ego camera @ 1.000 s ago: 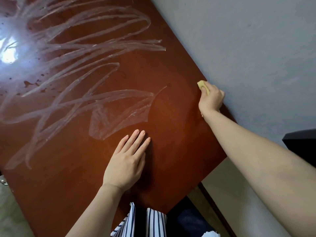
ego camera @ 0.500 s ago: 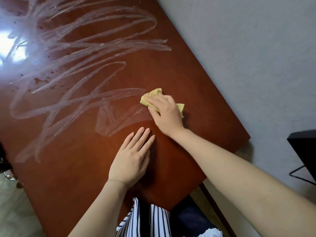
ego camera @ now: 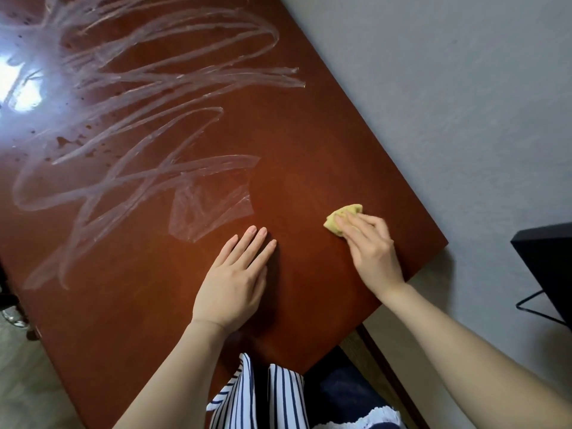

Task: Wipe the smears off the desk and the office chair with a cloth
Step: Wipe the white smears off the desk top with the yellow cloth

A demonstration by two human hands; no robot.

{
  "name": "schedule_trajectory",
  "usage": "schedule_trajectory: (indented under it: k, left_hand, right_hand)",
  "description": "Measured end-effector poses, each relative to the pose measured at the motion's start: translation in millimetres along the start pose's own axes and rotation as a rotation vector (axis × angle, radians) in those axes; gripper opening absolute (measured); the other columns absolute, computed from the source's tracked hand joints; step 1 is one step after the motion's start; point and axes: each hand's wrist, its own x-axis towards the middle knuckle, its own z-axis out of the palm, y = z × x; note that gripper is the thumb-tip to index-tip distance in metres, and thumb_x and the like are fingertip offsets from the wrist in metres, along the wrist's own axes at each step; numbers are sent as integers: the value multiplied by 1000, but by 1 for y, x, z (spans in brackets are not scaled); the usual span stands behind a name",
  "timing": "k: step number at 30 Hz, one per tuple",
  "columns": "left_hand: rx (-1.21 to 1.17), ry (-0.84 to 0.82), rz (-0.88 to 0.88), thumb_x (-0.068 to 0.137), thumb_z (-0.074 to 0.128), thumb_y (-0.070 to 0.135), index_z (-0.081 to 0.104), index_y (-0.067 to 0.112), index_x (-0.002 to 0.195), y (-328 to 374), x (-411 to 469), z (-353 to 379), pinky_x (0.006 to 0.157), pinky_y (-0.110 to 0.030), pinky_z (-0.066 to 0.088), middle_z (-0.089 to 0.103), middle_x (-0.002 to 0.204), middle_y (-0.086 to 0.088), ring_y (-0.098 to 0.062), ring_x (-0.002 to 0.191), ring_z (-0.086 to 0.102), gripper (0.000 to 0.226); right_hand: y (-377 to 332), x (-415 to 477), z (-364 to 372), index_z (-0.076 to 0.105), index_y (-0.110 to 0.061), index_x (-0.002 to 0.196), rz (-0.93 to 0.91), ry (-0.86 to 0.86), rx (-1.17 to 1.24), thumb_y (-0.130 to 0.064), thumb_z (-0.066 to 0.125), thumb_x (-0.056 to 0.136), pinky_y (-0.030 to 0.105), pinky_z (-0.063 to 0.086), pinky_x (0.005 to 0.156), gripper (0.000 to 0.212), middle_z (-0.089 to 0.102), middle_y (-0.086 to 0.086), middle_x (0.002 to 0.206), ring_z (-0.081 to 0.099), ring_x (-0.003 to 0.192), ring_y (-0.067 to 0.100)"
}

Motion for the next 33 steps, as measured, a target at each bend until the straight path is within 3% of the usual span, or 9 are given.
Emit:
schedule_trajectory:
  k: [6, 11, 17, 28, 33]
  left_hand:
    - [6, -1, 5, 94, 34, 25, 52, 11, 136, -2, 0, 3, 113, -40, 22, 46, 144, -10, -28, 137, 36, 48]
    - [-9, 12, 8, 94, 35, 24, 52, 11, 136, -3, 0, 4, 113, -39, 21, 45, 144, -10, -28, 137, 36, 47]
    - [-22, 13, 4, 94, 35, 25, 52, 11, 136, -1, 2, 3, 113, -40, 21, 46, 143, -10, -29, 136, 37, 48]
    - [-11, -50, 13, 93, 34, 26, 53, 10, 136, -1, 3, -1, 114, -39, 18, 45, 144, -10, -29, 137, 35, 49]
    - [-58, -124, 10, 95, 25, 49, 28, 22, 149, -3, 0, -5, 118, -29, -5, 15, 157, 1, -15, 147, 0, 60]
  right_hand:
    - [33, 33, 5, 66, 2, 115, 256, 104, -60, 3, 63, 85, 38, 51, 83, 30, 68, 18, 108, 57, 95, 37]
    - [55, 78, 11, 59, -2, 126, 537, 120, -55, -8, 48, 97, 29, 37, 97, 32, 62, 12, 123, 48, 113, 32]
    - [54, 125, 23, 55, -13, 132, 844, 169, -26, -11, 40, 100, 20, 27, 98, 35, 54, 0, 136, 42, 122, 22]
    - [-64, 135, 54, 65, -17, 122, 161, -98, 201, -11, 55, 94, 36, 43, 90, 30, 63, 2, 123, 46, 101, 25]
    - [-83, 105, 44, 68, -12, 116, -75, -205, 292, -9, 61, 90, 38, 45, 86, 27, 66, 6, 116, 48, 91, 29]
